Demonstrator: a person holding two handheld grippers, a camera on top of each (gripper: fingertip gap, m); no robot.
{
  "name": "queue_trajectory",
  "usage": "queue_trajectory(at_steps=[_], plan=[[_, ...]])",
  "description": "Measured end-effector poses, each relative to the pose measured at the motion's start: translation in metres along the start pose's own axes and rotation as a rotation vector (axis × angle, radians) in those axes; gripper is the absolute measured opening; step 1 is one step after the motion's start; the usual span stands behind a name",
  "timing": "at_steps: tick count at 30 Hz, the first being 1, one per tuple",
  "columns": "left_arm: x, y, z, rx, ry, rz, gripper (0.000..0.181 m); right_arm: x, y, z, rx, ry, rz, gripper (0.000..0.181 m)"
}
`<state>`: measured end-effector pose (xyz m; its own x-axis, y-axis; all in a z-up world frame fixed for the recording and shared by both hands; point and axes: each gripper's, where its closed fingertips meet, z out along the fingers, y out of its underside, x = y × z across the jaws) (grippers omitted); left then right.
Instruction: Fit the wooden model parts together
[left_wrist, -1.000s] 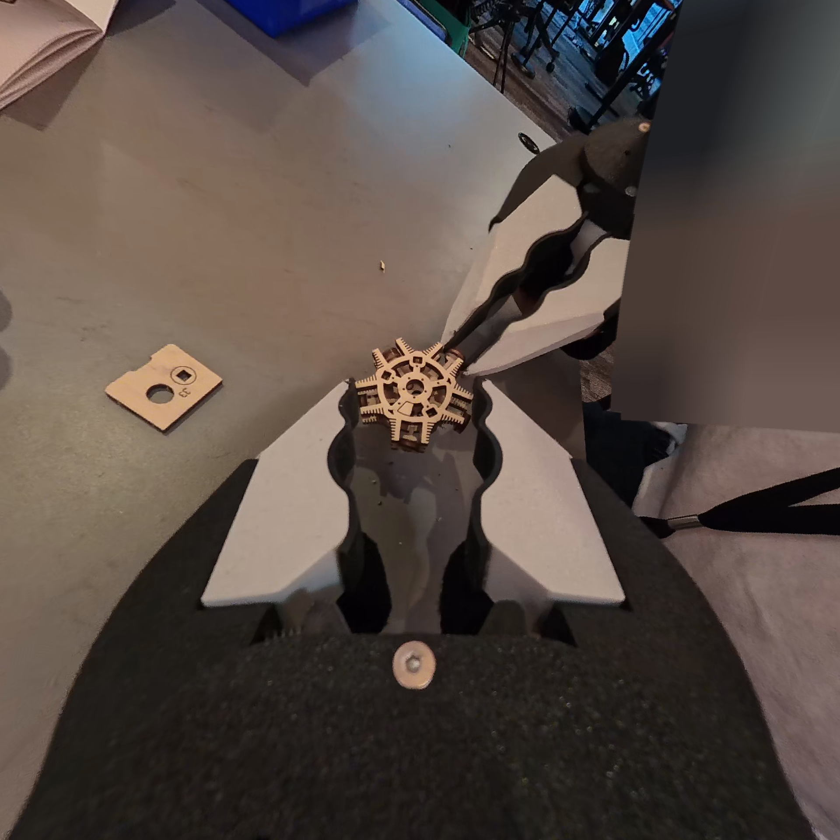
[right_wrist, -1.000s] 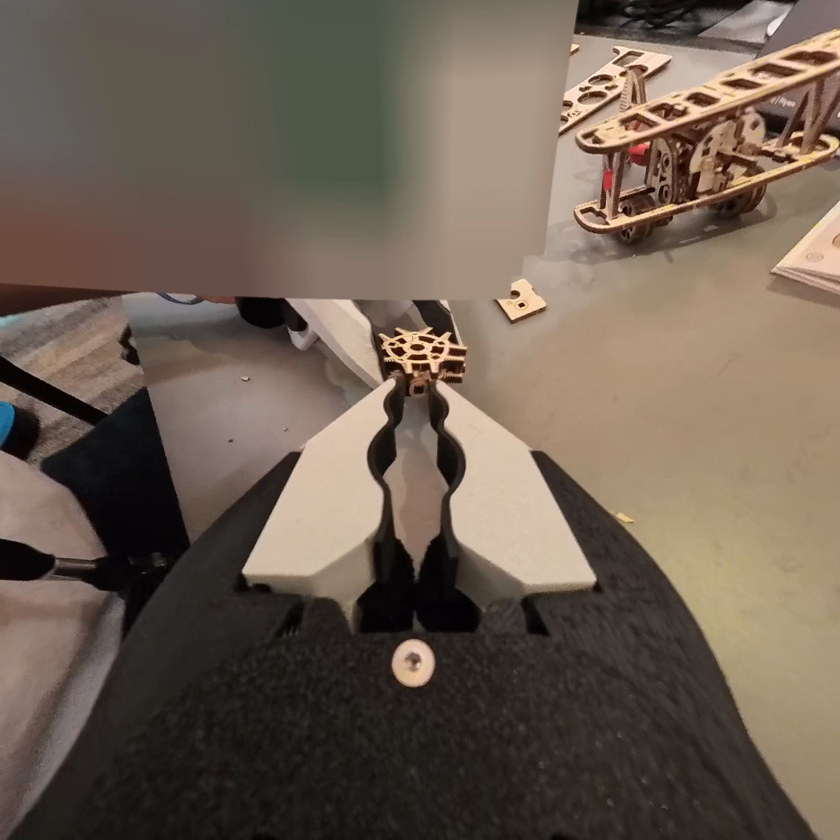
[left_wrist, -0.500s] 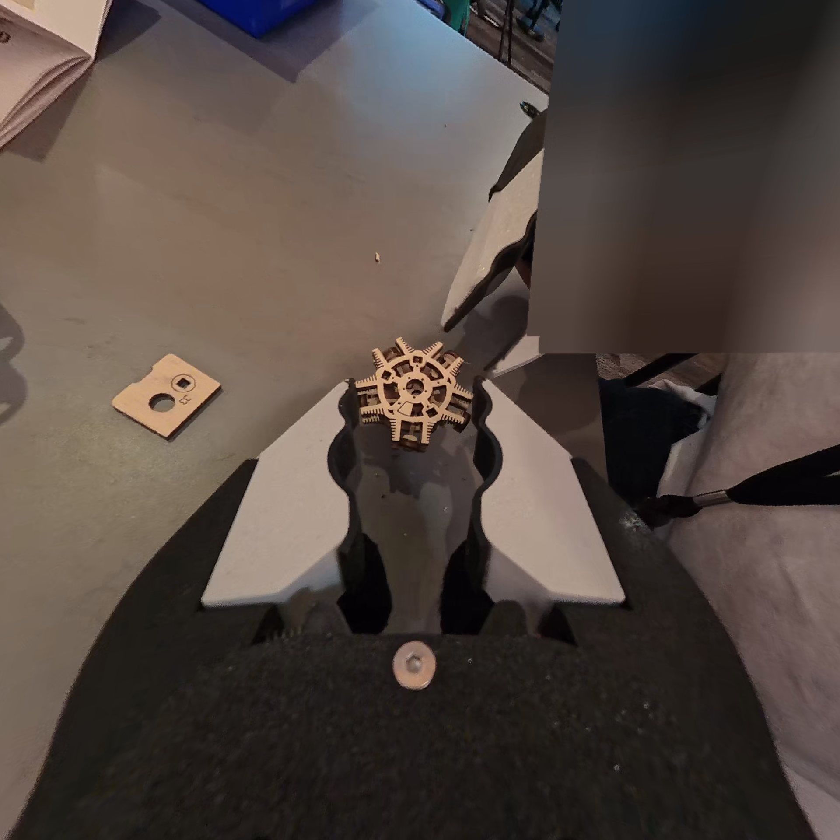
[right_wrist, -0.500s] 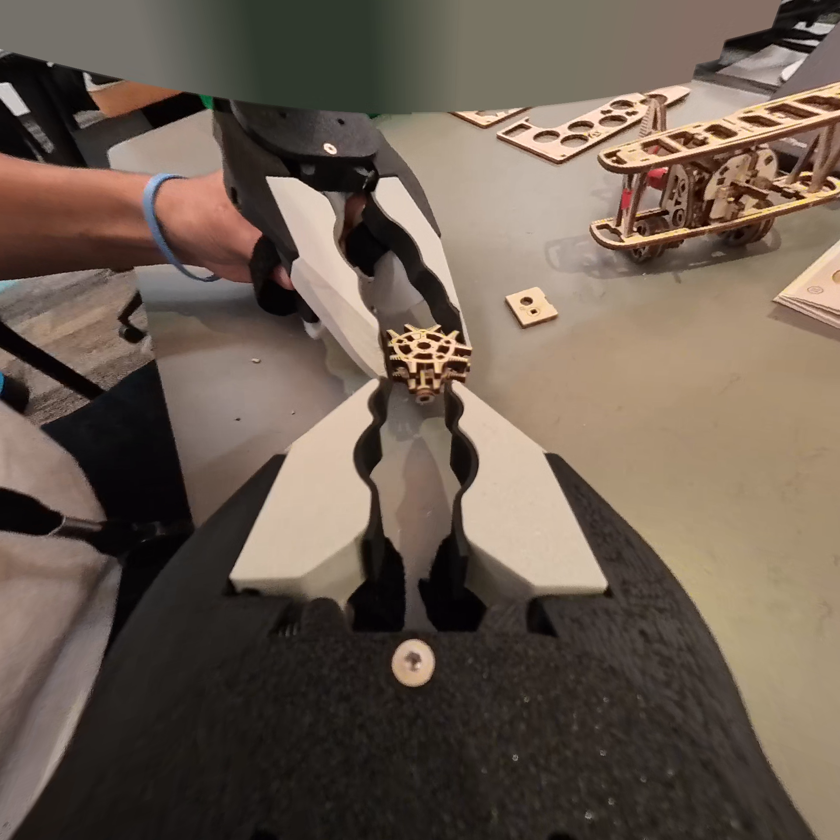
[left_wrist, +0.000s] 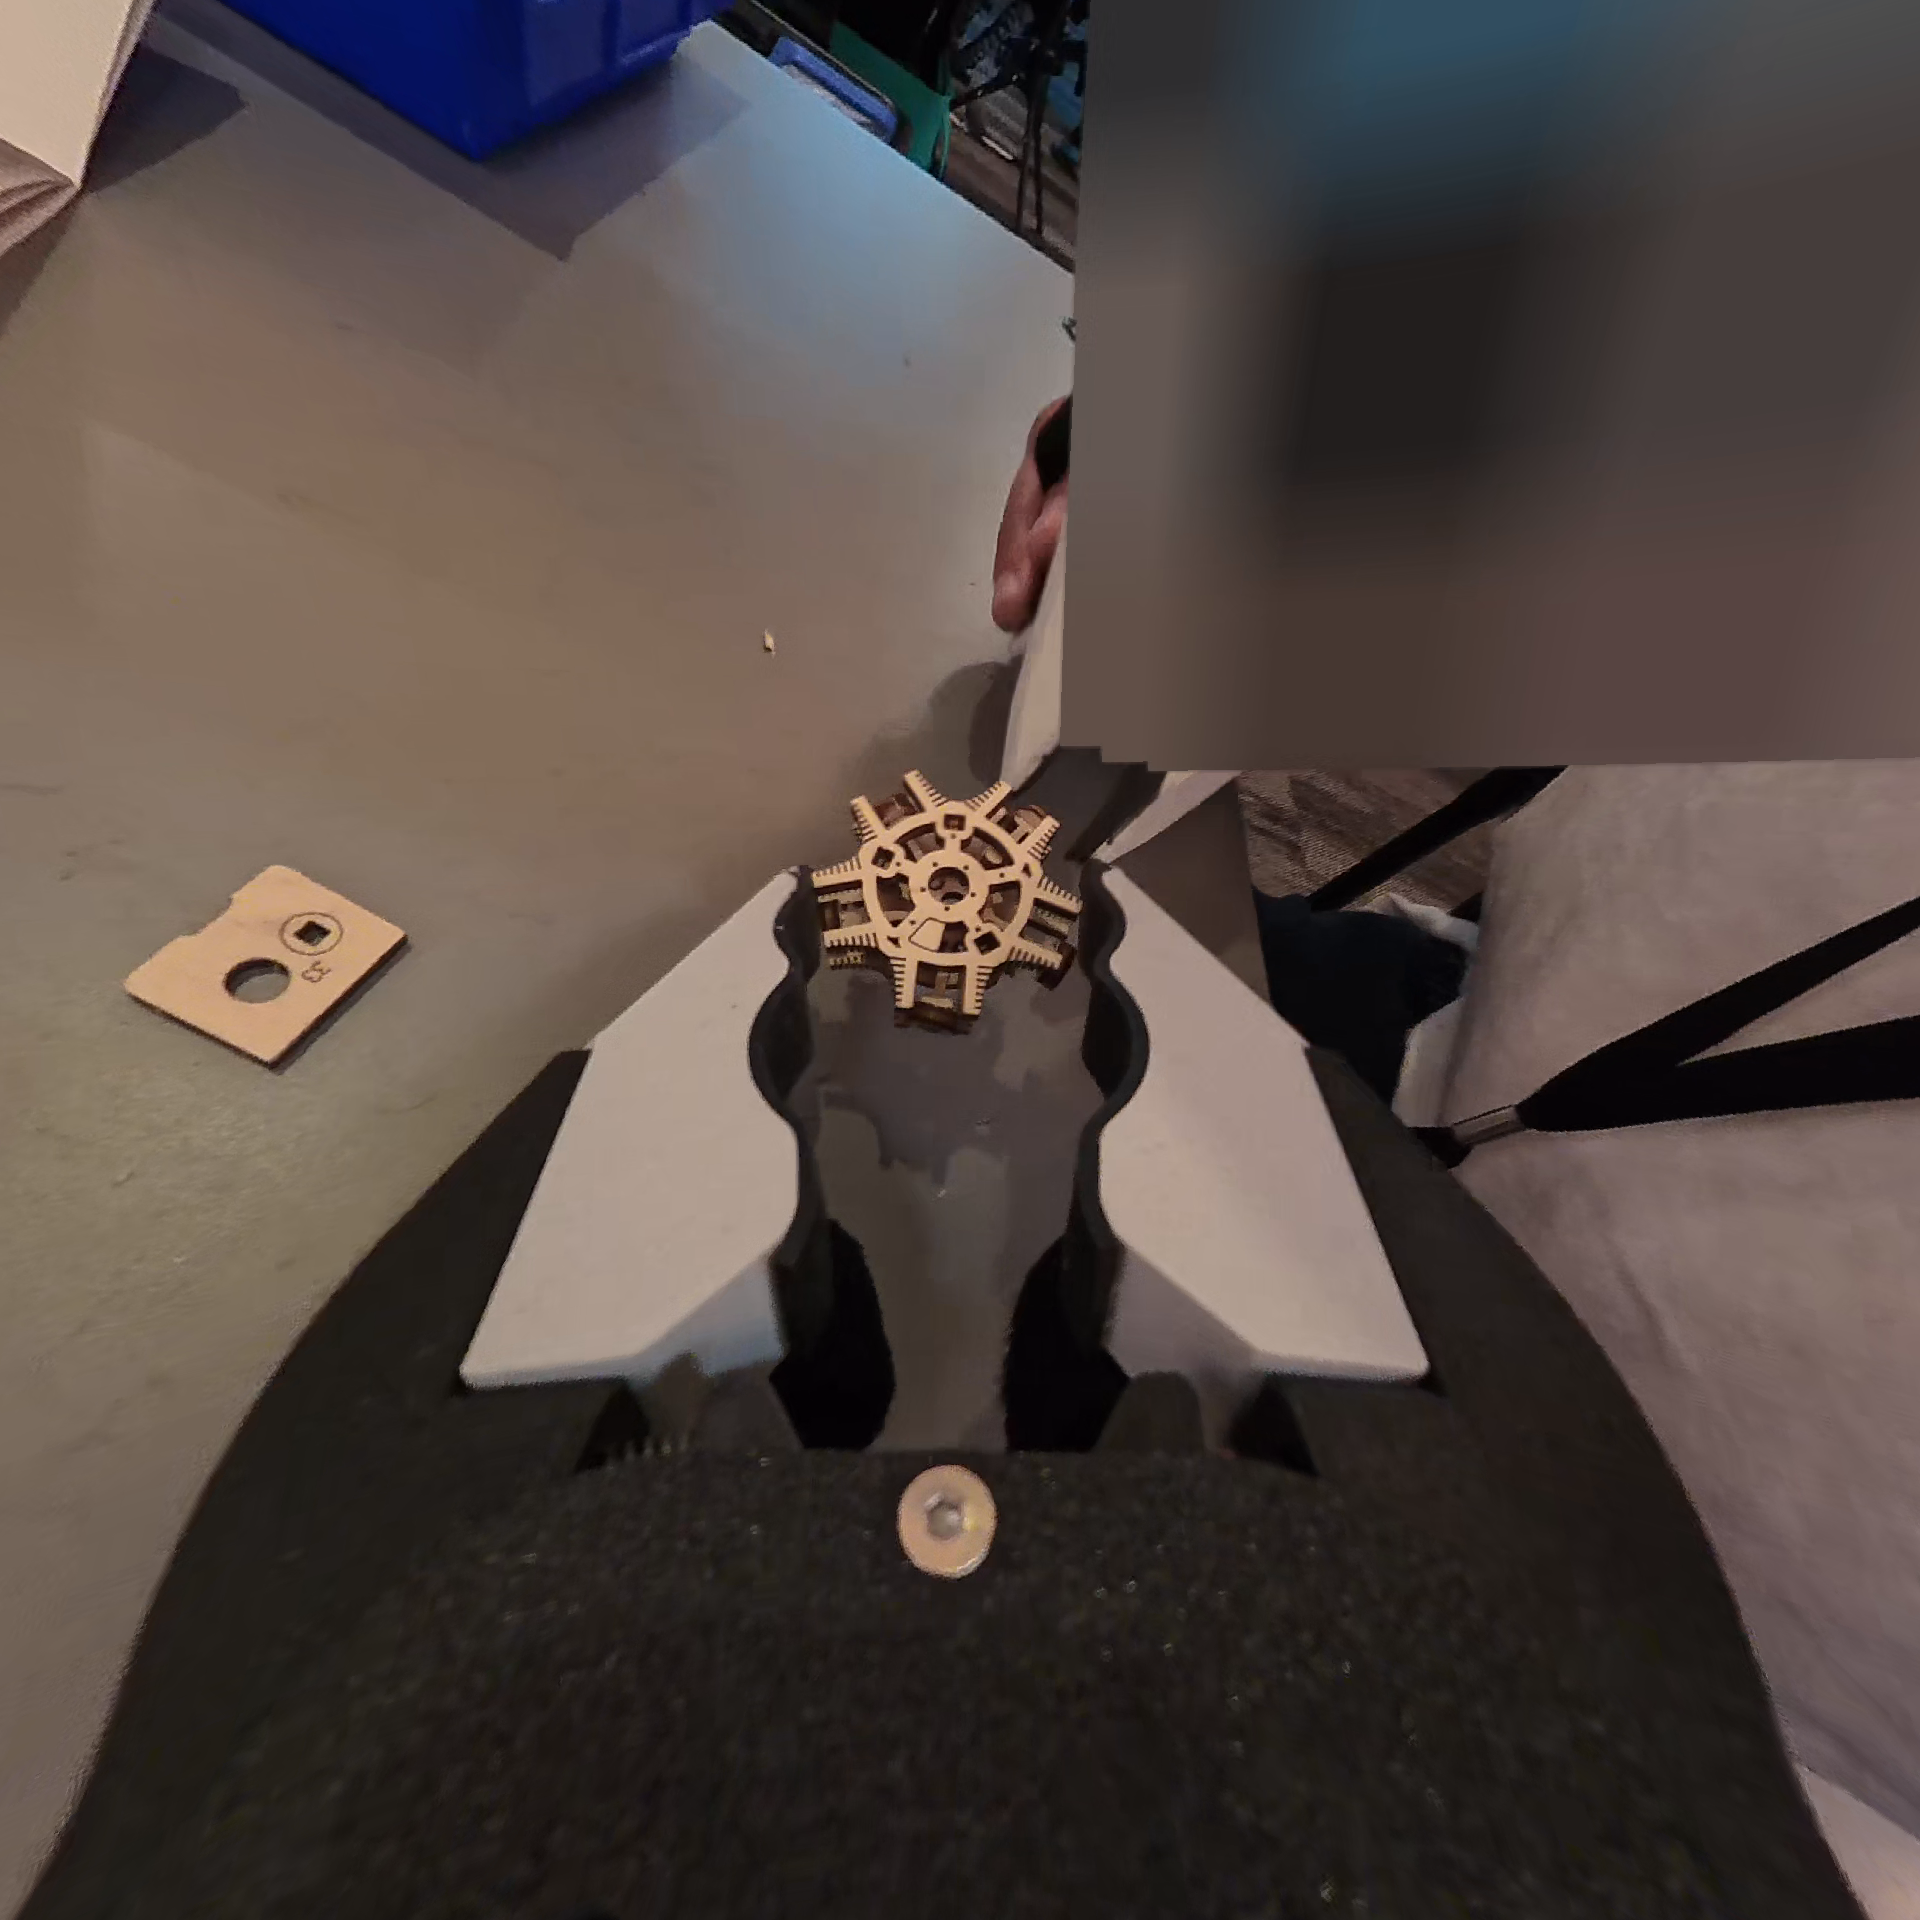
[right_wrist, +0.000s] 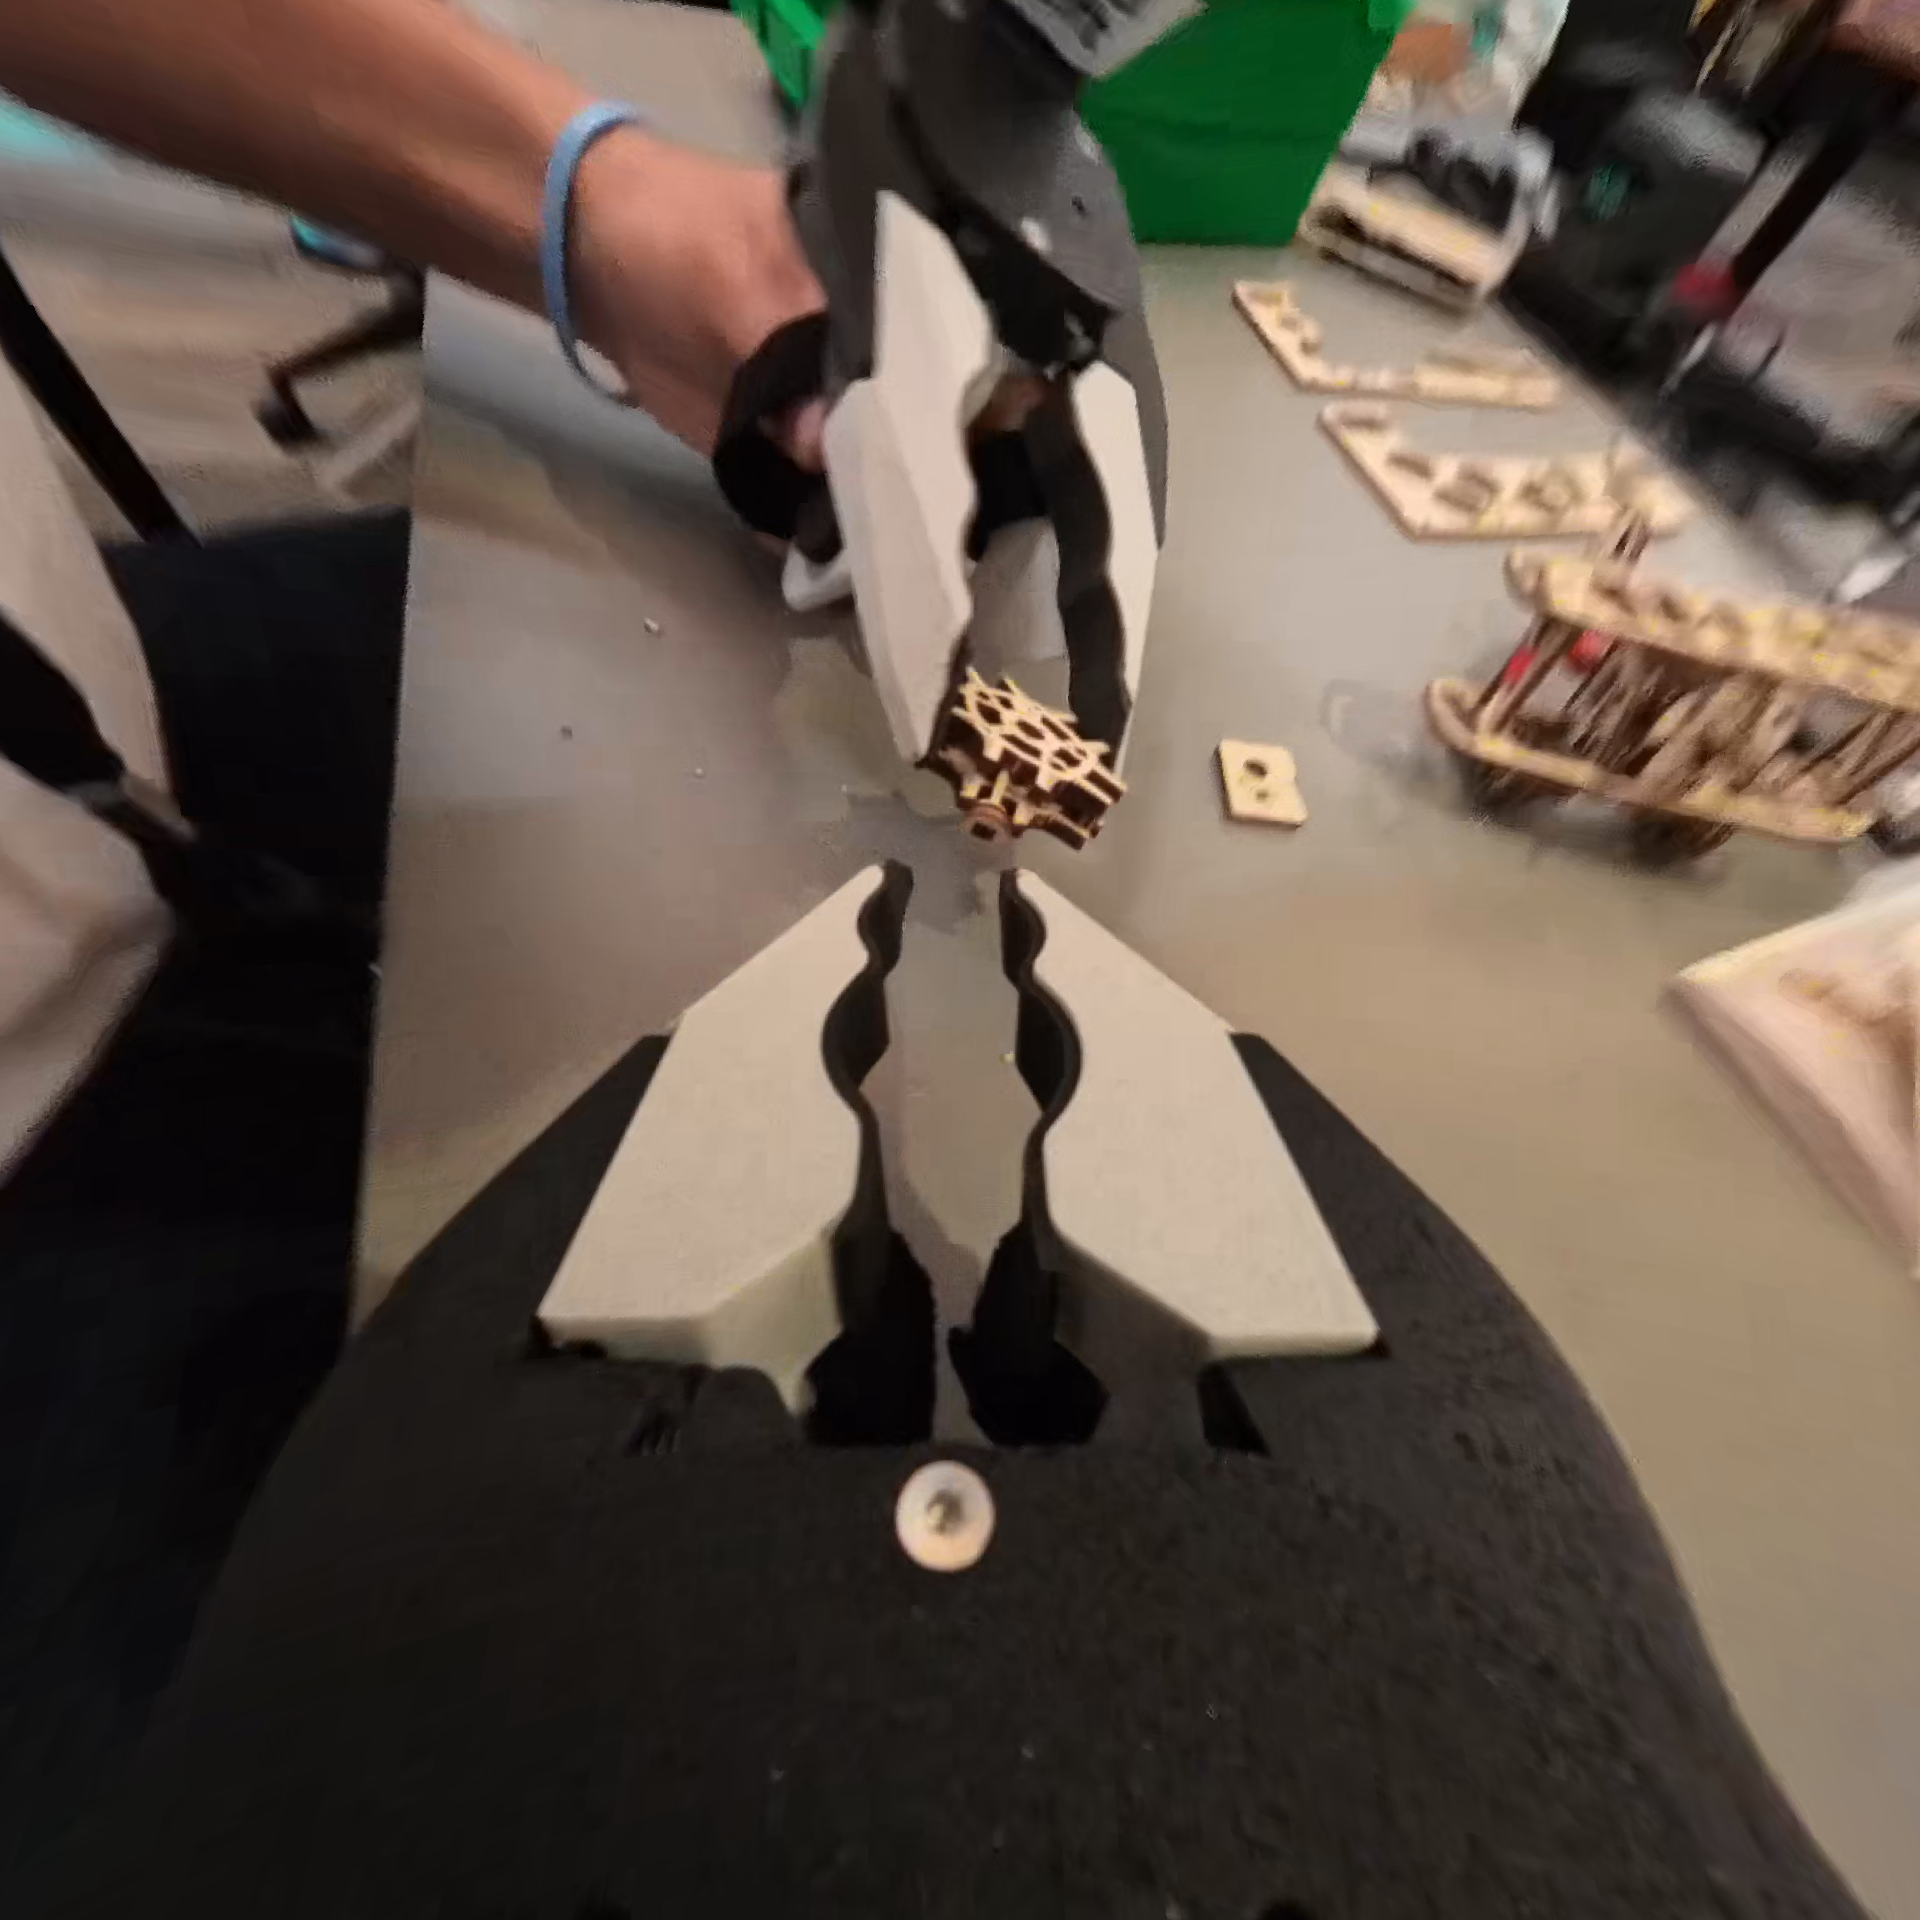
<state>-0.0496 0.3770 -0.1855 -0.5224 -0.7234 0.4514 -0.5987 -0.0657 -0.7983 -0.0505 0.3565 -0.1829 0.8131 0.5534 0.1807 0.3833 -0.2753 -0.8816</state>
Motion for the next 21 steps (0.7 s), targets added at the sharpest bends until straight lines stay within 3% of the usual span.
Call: queue_trajectory(at_steps=[5,7,11,21], plan=[[0.002,0.003,0.002,-0.004,0.056,-0.067,0.048,0.013,-0.012,-0.012,0.073,0.331,-0.469,0.0],[0.003,0.002,0.002,0.005,0.071,-0.082,0.048,0.006,0.001,-0.004,0.003,0.31,-0.577,0.004],[0.002,0.003,0.003,-0.004,0.068,-0.088,0.048,0.006,-0.005,-0.002,0.035,0.313,-0.561,0.015],[0.0,0.004,0.004,-0.01,0.073,-0.103,0.048,0.002,-0.008,0.005,0.039,0.351,-0.67,0.01]])
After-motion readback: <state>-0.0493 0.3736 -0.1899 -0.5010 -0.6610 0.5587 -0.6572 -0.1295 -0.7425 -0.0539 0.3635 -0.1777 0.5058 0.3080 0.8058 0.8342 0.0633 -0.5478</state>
